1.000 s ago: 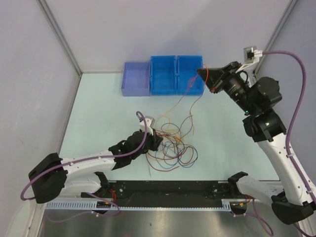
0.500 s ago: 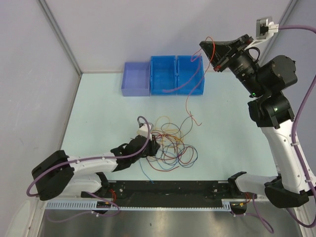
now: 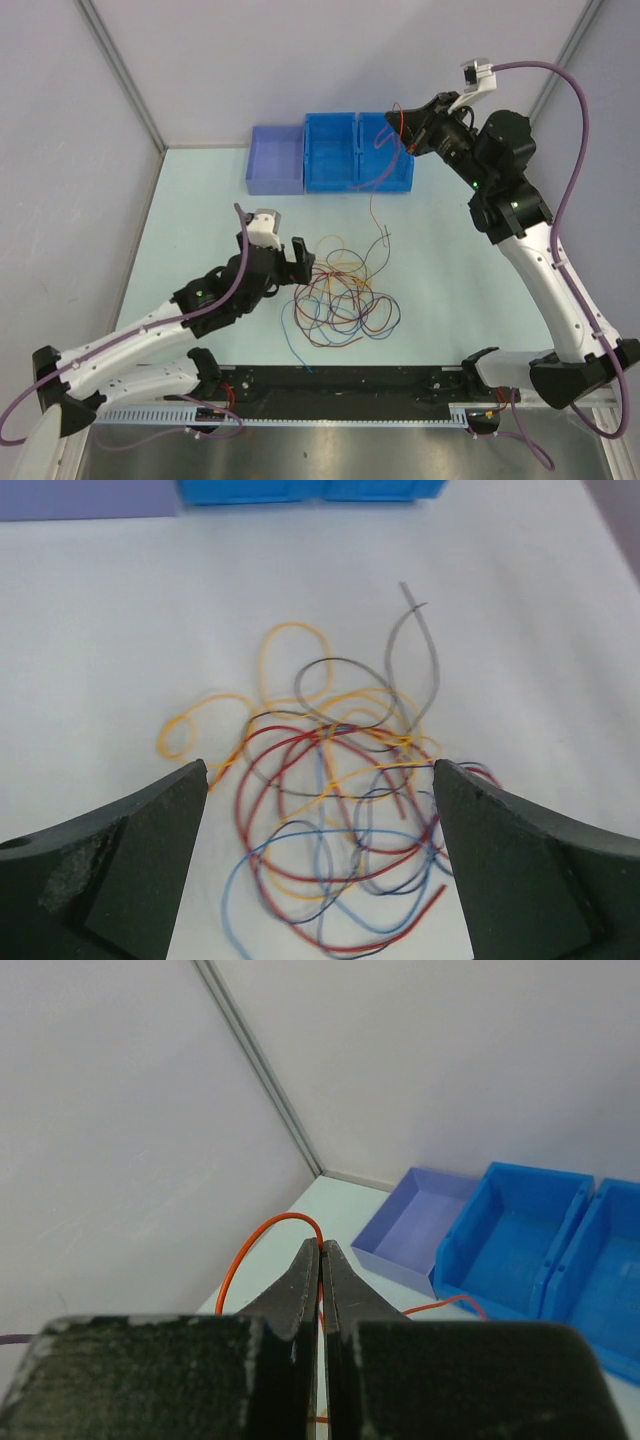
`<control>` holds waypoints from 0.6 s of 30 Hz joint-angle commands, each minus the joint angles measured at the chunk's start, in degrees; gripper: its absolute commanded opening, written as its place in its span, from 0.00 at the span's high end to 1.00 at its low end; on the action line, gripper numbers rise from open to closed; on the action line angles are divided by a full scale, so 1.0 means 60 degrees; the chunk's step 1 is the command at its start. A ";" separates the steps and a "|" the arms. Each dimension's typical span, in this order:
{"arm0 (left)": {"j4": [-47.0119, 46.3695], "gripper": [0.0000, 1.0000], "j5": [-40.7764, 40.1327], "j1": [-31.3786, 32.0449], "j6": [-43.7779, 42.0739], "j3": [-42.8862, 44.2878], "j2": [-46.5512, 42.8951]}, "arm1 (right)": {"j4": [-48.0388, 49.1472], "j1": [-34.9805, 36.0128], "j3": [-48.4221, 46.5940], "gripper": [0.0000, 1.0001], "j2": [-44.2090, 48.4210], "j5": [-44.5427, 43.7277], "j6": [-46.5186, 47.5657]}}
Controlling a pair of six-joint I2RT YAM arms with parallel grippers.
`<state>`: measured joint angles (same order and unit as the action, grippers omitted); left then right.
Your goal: Untangle the cables
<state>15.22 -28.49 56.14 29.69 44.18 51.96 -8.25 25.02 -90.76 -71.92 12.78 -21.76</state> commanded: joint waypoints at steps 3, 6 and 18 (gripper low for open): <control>0.5280 0.00 -0.1185 -0.0011 0.0878 0.1786 -0.0603 | 0.0759 -0.0111 -0.0239 1.00 -0.0828 -0.0181 0.0272; 0.6178 0.00 -0.1154 -0.0011 0.0867 0.1866 -0.1405 | 0.0920 -0.0141 -0.0487 1.00 -0.1384 -0.0283 0.0359; 0.5709 0.00 -0.1549 -0.0011 0.0456 0.0912 -0.3168 | 0.0907 -0.0390 -0.2523 1.00 -0.3818 -0.1001 0.1004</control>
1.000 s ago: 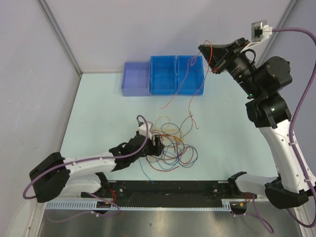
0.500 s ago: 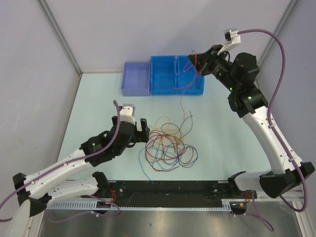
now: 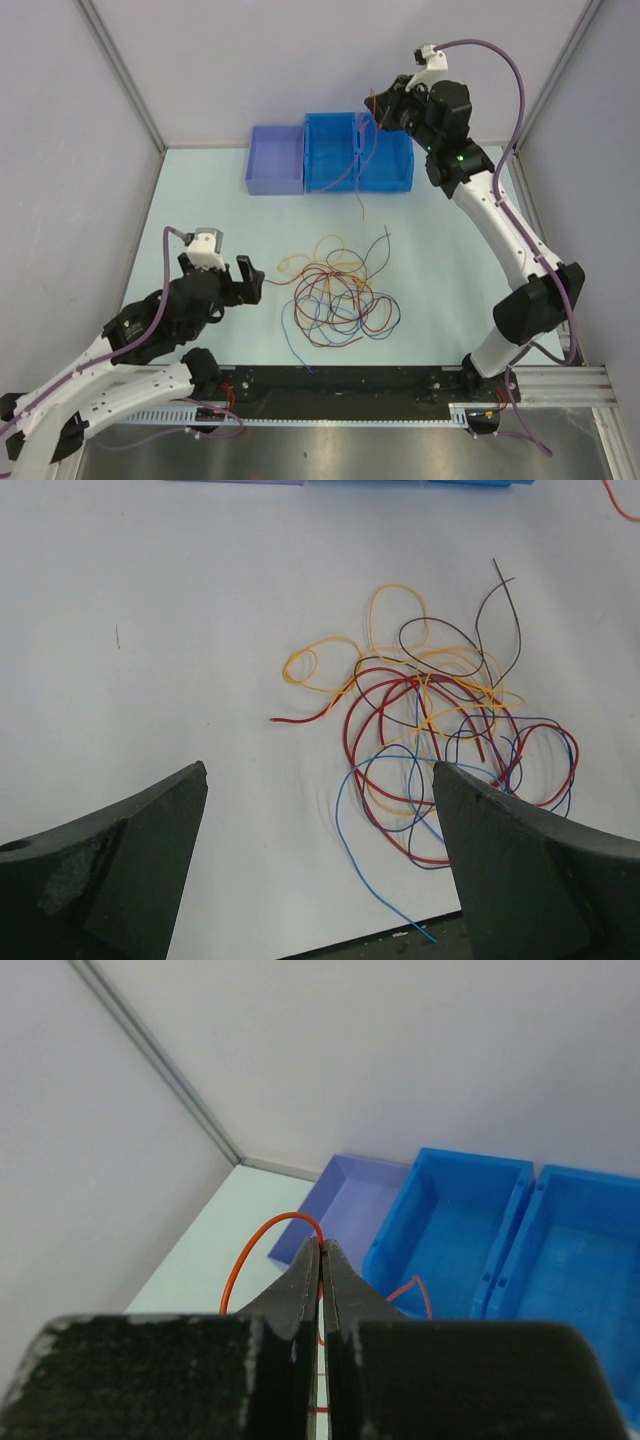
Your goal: Untangle the cables
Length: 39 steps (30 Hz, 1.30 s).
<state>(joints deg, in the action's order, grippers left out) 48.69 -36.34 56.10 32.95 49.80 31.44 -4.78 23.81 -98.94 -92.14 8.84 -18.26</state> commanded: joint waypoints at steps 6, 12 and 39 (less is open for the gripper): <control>0.0089 0.00 -0.0272 -0.0004 -0.0086 -0.0038 0.0341 | 0.0137 -0.0569 -0.2260 1.00 -0.1298 -0.0360 0.0699; 0.0074 0.00 -0.0316 -0.0003 -0.0115 -0.0039 0.0370 | -0.0010 -0.1097 -0.3327 1.00 -0.2307 -0.0141 0.0920; 0.0133 0.02 -0.0462 0.0172 -0.0028 -0.0053 0.0576 | -0.0420 -0.2182 -0.6158 1.00 -0.6162 0.0431 0.1066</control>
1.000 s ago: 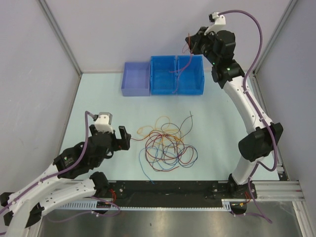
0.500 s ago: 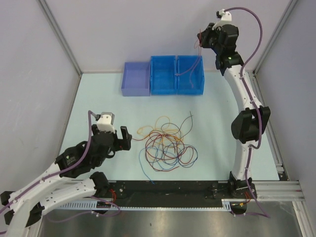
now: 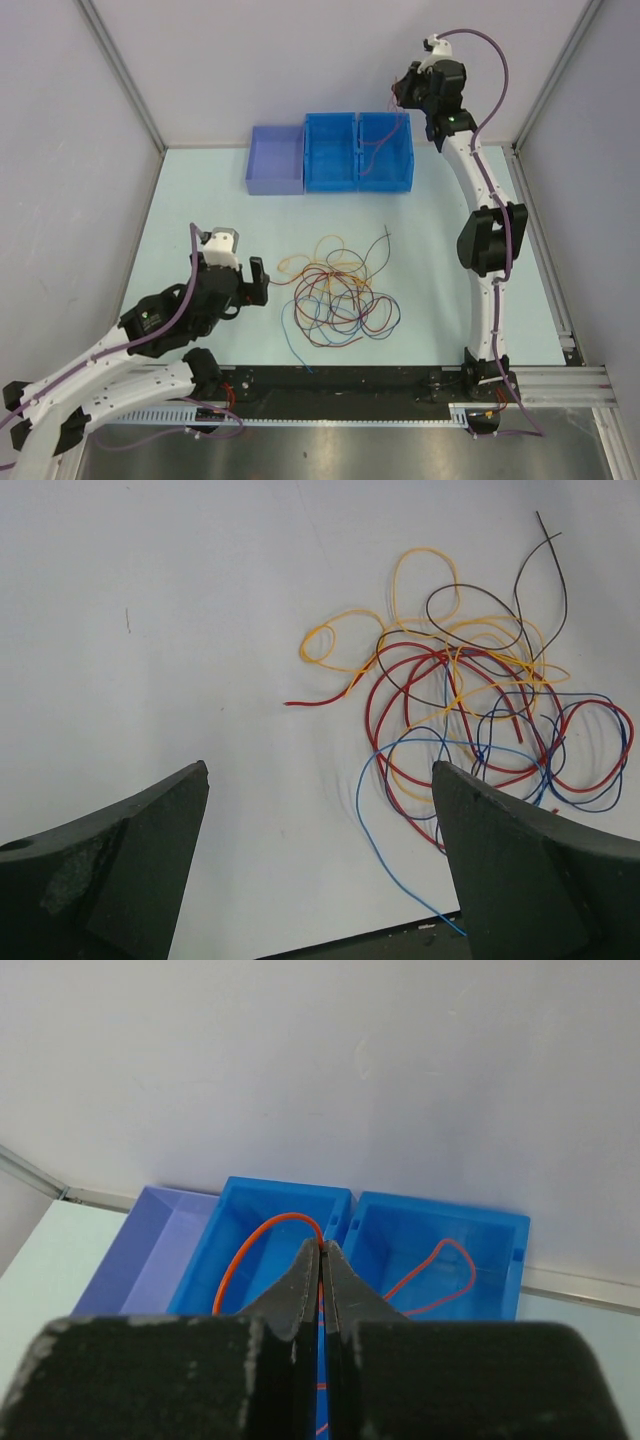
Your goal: Untangle the cables
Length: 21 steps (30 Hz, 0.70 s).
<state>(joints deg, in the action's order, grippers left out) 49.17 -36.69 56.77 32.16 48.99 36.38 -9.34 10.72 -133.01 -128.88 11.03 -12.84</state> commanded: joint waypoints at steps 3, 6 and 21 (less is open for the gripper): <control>0.0067 0.02 -0.0506 0.0030 0.0147 0.0096 -0.0380 | 0.0371 0.0000 -0.0390 0.74 -0.0024 -0.0050 0.0119; 0.0097 0.02 -0.0565 -0.0029 0.0177 0.0126 -0.0438 | 0.0298 0.0029 -0.0303 0.29 0.0049 -0.0109 0.0031; 0.0009 0.02 -0.0463 -0.0307 0.0133 0.0096 -0.0541 | -0.0859 0.0190 0.2001 0.25 0.1787 -0.1118 -0.0859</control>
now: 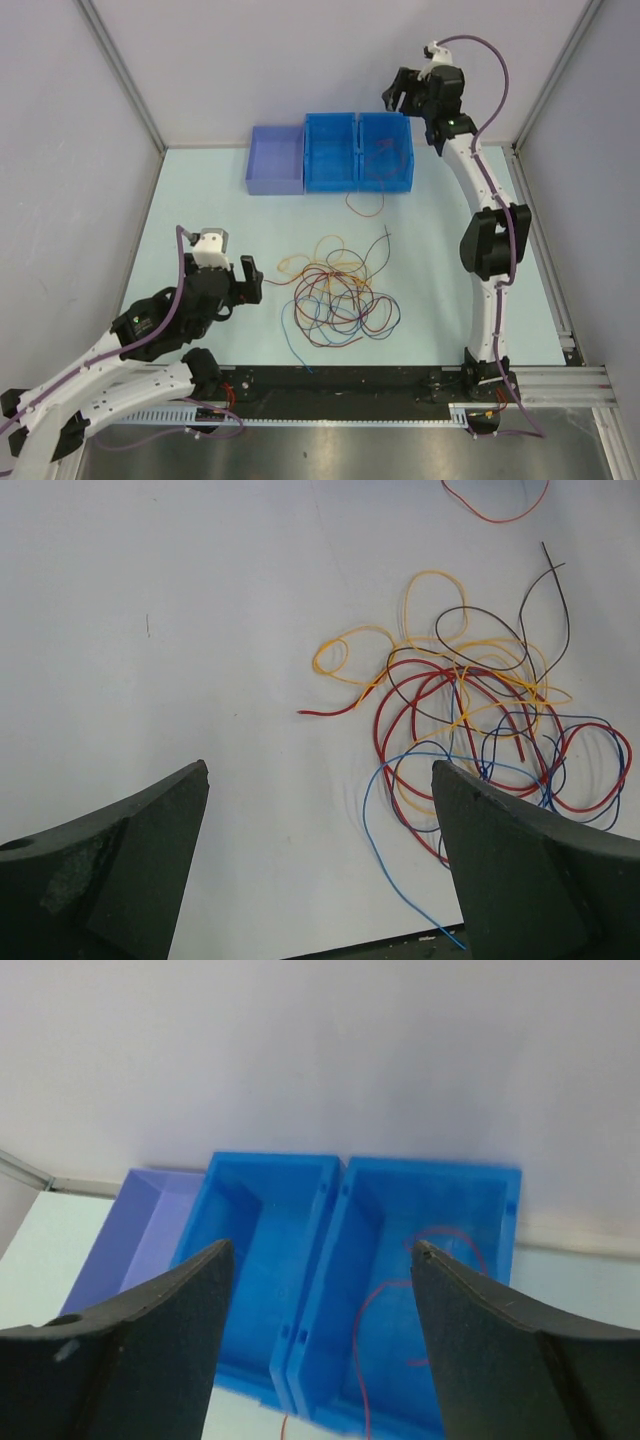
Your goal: Untangle the cables
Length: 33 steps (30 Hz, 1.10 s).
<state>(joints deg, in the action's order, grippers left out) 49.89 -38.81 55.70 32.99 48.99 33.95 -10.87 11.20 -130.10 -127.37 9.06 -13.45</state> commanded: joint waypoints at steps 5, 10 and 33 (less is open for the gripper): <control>-0.0199 0.02 -0.0051 -0.0202 -0.0035 0.0067 -0.0254 | -0.0618 0.0783 0.4571 0.30 0.2989 -0.1509 -0.0893; -0.0229 0.02 0.0008 -0.0348 -0.0094 0.0067 -0.0239 | -0.0649 0.1150 0.6825 0.36 0.3796 -0.1613 -0.1520; -0.0317 0.02 0.0081 -0.0612 -0.0152 0.0038 -0.0459 | -0.0239 0.0799 0.6568 0.58 0.1307 -0.0749 -0.2182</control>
<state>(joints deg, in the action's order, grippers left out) 49.82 -38.70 52.93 32.95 48.99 31.79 -14.33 15.97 -86.46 -118.76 3.70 -25.93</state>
